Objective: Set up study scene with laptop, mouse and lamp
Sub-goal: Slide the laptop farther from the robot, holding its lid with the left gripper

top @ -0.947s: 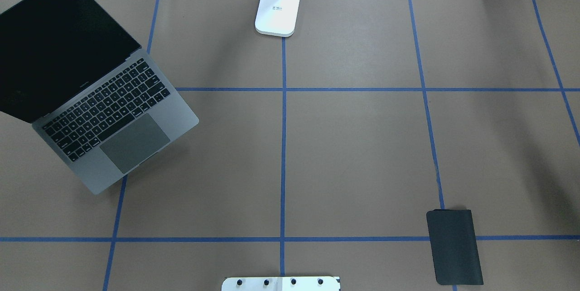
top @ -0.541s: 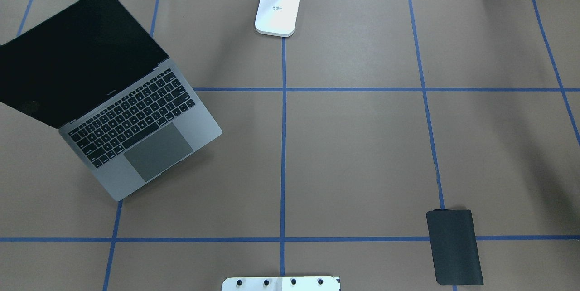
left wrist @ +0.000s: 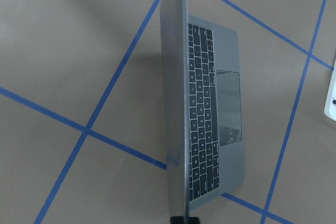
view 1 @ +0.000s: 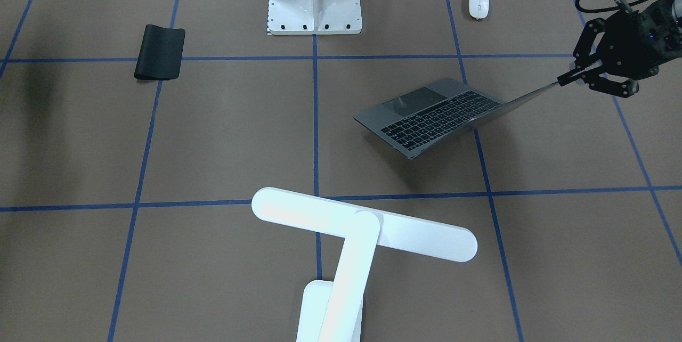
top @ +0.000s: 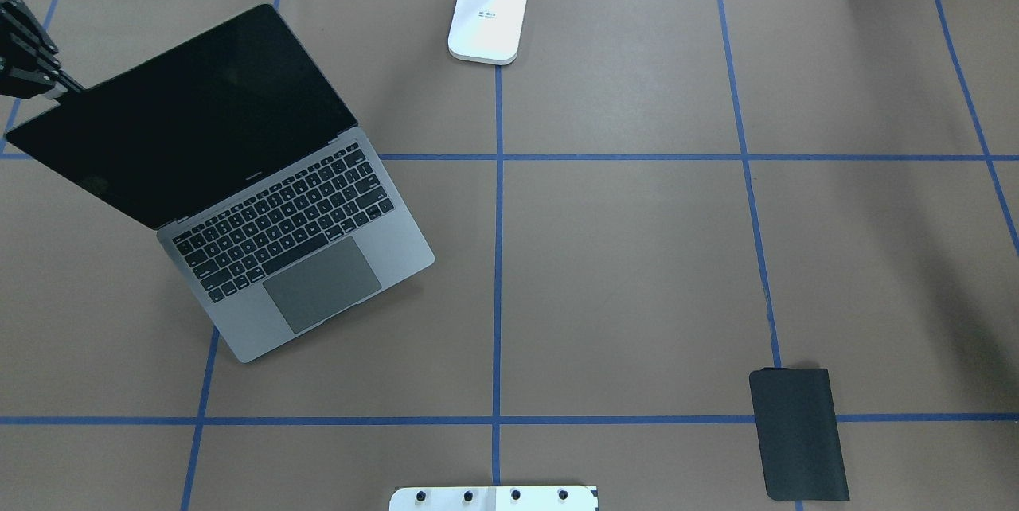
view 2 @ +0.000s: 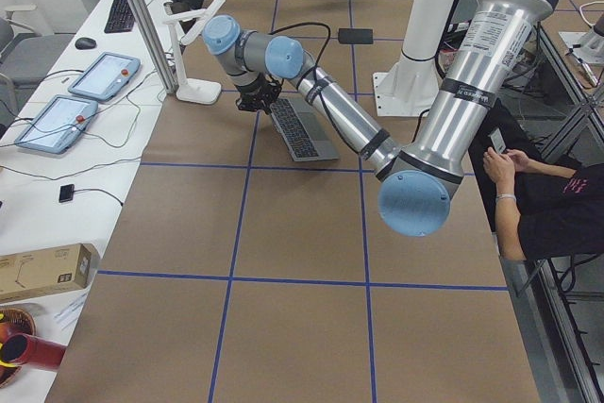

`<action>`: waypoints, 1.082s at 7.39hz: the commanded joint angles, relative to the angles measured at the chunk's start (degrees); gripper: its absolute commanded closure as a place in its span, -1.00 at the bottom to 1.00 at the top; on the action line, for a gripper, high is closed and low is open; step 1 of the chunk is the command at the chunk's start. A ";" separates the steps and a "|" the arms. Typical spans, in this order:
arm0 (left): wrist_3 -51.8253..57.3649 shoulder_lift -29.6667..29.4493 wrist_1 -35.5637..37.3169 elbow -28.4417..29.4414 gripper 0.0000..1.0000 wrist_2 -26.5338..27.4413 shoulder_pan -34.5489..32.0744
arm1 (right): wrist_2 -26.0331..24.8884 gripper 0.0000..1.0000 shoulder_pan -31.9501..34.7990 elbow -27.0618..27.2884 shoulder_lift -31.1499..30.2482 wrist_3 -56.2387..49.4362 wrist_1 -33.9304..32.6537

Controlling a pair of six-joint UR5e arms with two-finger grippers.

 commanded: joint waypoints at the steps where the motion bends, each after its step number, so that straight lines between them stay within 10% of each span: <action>1: -0.02 -2.84 -0.06 0.09 1.00 1.70 3.01 | -0.02 -1.00 0.00 -0.08 -0.13 0.16 0.00; 8: 1.12 -7.07 -0.15 -1.05 1.00 5.22 5.82 | -0.11 -1.00 0.00 -1.83 -0.04 0.16 0.00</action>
